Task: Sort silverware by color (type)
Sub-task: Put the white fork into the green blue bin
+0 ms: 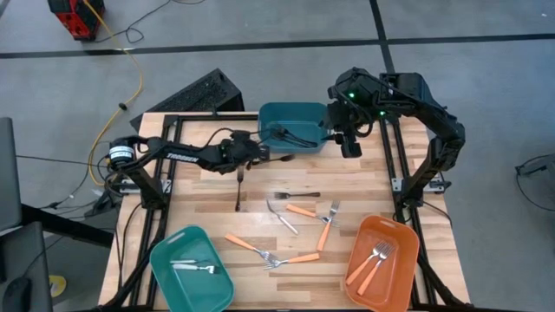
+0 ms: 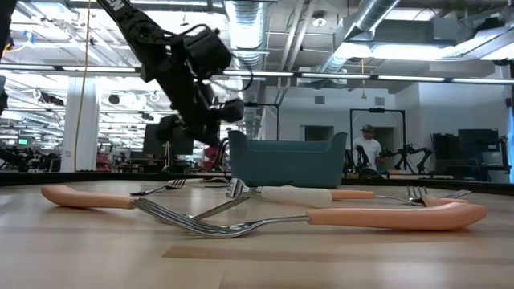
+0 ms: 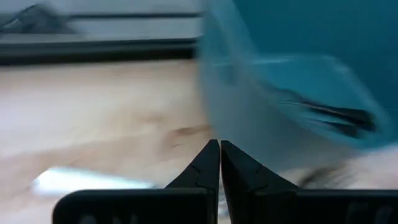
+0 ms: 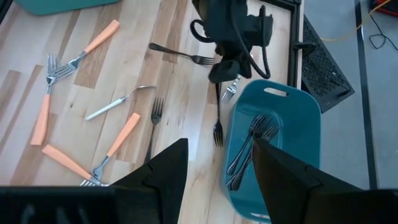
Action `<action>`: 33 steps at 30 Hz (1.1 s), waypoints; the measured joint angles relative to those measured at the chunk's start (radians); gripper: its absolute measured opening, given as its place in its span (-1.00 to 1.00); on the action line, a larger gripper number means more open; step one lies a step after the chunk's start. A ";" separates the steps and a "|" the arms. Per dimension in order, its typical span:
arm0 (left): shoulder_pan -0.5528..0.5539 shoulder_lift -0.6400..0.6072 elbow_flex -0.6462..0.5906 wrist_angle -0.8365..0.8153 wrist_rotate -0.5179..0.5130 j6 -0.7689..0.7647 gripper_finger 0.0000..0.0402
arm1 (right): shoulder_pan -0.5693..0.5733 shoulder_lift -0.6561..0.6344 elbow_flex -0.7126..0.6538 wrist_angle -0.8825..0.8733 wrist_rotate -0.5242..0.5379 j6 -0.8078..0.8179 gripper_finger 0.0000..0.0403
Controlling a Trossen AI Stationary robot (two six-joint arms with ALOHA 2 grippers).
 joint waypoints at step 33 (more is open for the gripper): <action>-0.127 0.142 0.317 -0.862 -0.419 0.052 -1.00 | -0.013 0.007 -0.006 0.067 0.001 0.022 0.01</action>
